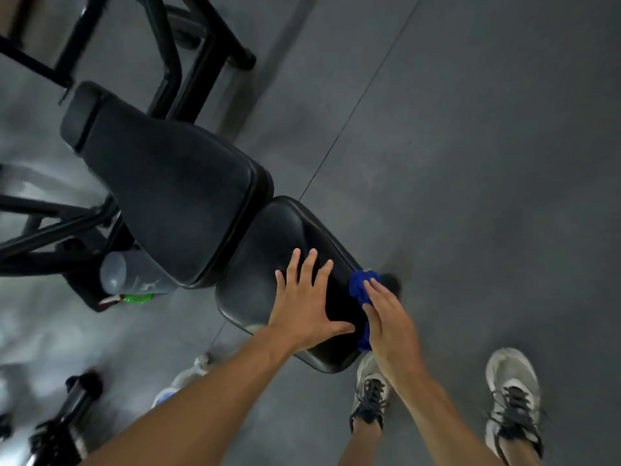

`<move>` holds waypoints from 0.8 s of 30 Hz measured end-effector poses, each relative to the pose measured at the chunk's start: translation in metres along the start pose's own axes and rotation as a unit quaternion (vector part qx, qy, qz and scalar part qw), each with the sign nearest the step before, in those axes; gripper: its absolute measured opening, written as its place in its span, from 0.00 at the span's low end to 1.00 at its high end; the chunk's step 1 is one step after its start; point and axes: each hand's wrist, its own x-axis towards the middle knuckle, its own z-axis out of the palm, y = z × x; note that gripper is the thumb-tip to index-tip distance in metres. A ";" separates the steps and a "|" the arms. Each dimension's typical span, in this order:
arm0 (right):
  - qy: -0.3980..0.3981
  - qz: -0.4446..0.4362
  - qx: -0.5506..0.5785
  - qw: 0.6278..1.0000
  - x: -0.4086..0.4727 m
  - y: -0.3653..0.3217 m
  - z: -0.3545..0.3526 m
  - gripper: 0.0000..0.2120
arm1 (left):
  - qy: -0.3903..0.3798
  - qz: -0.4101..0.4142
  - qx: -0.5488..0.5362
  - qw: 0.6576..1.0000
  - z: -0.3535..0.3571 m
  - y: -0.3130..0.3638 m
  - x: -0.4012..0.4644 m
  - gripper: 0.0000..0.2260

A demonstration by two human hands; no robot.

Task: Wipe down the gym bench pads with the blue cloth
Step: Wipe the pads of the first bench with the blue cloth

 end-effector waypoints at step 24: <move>-0.233 0.033 -0.119 0.965 0.079 -0.048 -0.051 0.30 | -0.053 -0.047 -0.034 0.997 -0.010 0.003 0.006 0.58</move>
